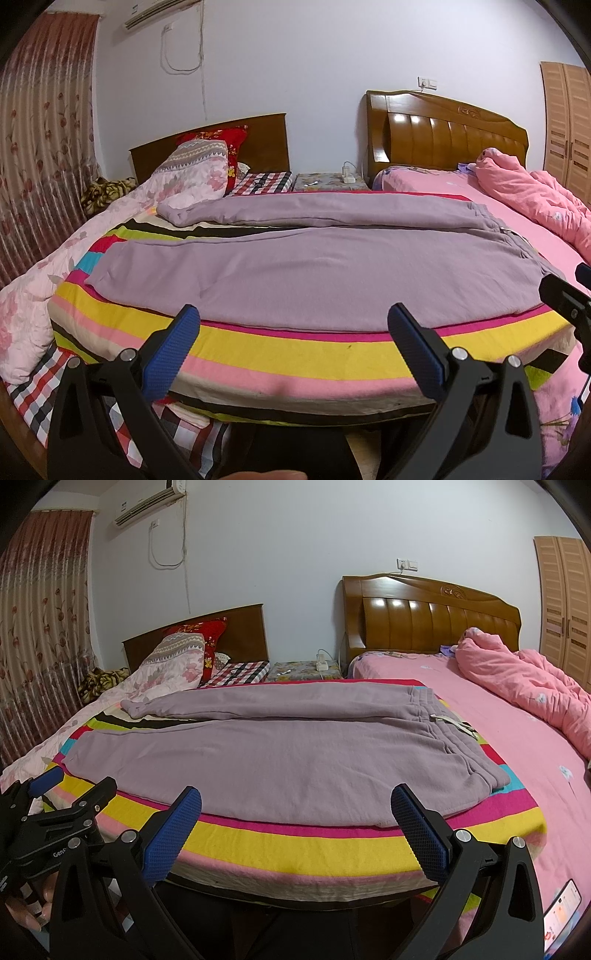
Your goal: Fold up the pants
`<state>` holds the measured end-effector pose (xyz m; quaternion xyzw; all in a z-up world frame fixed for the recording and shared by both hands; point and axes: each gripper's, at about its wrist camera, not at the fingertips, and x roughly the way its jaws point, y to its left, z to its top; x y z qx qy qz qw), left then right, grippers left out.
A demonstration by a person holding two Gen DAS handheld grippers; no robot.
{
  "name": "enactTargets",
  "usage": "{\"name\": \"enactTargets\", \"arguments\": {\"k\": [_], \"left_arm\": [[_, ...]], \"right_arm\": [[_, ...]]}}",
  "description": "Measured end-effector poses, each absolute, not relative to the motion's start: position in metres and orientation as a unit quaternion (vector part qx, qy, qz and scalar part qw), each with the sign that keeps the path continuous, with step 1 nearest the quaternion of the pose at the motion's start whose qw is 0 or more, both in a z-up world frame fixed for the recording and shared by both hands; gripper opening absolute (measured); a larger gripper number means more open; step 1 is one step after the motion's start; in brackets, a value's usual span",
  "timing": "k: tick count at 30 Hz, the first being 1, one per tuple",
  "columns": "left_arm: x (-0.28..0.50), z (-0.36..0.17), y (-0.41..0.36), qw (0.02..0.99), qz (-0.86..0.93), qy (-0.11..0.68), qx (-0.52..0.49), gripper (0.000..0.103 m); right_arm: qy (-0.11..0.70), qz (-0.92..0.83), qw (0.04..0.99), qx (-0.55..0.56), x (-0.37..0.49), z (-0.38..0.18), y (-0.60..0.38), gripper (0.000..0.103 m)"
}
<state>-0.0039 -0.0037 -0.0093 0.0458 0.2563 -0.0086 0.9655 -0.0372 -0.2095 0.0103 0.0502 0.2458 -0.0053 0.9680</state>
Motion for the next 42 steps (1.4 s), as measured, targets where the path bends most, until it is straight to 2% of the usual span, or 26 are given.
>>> {"name": "enactTargets", "arguments": {"k": [42], "left_arm": [[-0.009,-0.017,-0.014,0.963,-0.015,0.261,0.058,0.102]], "right_arm": [[0.267,-0.032,0.962,0.044,-0.036,0.004,-0.220,0.099]]}}
